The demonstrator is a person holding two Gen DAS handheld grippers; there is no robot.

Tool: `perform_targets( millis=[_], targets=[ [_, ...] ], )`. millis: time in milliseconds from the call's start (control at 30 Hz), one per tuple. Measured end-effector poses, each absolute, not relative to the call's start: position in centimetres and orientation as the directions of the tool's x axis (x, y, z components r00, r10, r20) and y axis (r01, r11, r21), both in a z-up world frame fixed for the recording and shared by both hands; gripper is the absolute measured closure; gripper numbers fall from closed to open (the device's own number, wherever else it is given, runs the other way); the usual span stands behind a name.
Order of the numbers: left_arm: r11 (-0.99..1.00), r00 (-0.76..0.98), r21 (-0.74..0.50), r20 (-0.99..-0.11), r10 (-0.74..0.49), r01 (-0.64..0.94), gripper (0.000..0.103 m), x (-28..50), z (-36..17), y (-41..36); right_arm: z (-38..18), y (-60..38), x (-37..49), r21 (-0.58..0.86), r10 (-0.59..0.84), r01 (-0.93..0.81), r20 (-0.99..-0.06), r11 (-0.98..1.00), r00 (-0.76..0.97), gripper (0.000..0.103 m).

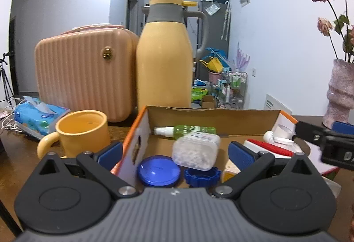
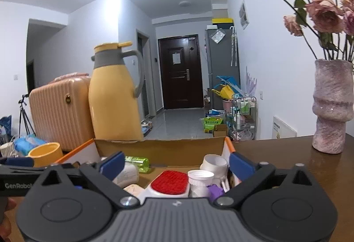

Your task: Organize rigid objects

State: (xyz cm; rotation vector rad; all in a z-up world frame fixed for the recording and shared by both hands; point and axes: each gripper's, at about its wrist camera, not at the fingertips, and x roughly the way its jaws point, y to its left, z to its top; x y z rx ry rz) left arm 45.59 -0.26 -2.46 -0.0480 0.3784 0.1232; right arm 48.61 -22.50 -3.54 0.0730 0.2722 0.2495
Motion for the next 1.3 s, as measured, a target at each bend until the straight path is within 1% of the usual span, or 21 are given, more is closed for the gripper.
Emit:
perform_targets(
  millis=[333,500,600,833,933,1067,1167,1300],
  targets=[
    [0.983,0.924,-0.036,-0.349,0.156,-0.18,0.0,44.3,-1.5,1.1,-3.1,-23.1,46.6,0.111,0.203,-0.18,-0.262,0.977,0.944,0.0],
    [0.983,0.925,-0.037,-0.347,0.154,-0.178,0.0,42.6,-1.1,1.6,-3.0,-23.4,43.1,0.096,0.163,-0.144,-0.24,0.985,0.957,0.0],
    [0.986,0.925,-0.017,-0.352,0.147,-0.163,0.0,40.9,-1.1,1.9,-2.7,-23.5,40.6,0.073,0.152,-0.138,-0.234,0.988,0.96,0.0],
    [0.993,0.929,0.009,-0.353,0.114,-0.119,0.0,34.7,-0.2,2.5,-1.0,-23.5,33.4,0.03,0.143,-0.14,-0.216,0.99,0.966,0.0],
    [0.996,0.937,0.018,-0.337,0.093,-0.092,0.0,31.5,0.7,2.1,0.0,-23.6,29.6,0.038,0.16,-0.155,-0.212,0.987,0.964,0.0],
    [0.998,0.946,0.034,-0.319,0.056,-0.048,0.0,26.9,1.7,1.4,1.1,-23.9,23.8,0.034,0.155,-0.151,-0.183,0.988,0.971,0.0],
    [0.998,0.951,0.058,-0.305,0.056,-0.041,0.0,23.5,2.3,0.8,1.6,-24.3,20.2,0.032,0.16,-0.157,-0.175,0.987,0.971,0.0],
    [0.999,0.954,0.041,-0.297,0.032,-0.02,0.0,19.1,2.6,0.8,1.6,-24.5,16.2,0.034,0.173,-0.17,-0.182,0.985,0.968,0.0]
  ],
)
